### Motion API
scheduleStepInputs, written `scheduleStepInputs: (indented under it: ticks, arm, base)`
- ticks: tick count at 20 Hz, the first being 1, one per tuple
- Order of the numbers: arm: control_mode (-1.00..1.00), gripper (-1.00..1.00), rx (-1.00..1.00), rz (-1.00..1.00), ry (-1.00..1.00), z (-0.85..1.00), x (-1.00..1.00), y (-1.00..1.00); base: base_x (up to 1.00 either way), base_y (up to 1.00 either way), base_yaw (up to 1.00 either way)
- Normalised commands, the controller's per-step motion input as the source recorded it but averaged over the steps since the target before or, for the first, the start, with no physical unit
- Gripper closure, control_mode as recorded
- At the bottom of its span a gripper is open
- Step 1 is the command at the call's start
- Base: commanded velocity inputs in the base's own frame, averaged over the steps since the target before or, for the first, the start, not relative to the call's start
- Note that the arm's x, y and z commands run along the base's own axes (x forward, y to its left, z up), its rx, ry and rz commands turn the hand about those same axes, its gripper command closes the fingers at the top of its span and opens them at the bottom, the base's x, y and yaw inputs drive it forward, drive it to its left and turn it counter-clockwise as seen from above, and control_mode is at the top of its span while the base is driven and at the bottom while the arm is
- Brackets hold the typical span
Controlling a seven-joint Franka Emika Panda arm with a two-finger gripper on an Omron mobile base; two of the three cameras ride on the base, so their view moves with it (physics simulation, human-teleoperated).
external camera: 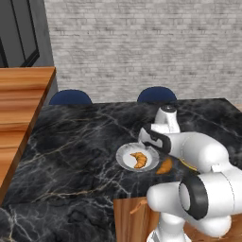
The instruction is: Place the pastries on the plates.
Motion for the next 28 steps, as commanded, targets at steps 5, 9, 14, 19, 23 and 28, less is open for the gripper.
scheduleStepInputs:
  ticks: [5,9,14,19,23,28]
  arm:
    - [-1.00,-1.00,0.09,-0.44,0.08,0.31,-0.67,-0.61]
    - [-1.00,-1.00,0.14,-0.33,0.11,0.00,-0.80,-0.10]
    - [-1.00,-1.00,0.03,-0.21,0.07,0.00,-0.34,-0.14]
    - [-1.00,-1.00,0.00,-0.18,0.00,0.00,0.00,-0.13]
    - [-1.00,-1.00,0.00,-0.17,0.00,-0.07,0.14,-0.03]
    - [-1.00,-1.00,0.00,-0.20,0.15,-0.03,0.38,-0.09]
  base:
    - [0.00,0.00,0.00]
    - [0.00,0.00,0.00]
    - [0.00,0.00,0.00]
    - [0.00,0.00,0.00]
    - [0.00,0.00,0.00]
    - [0.00,0.00,0.00]
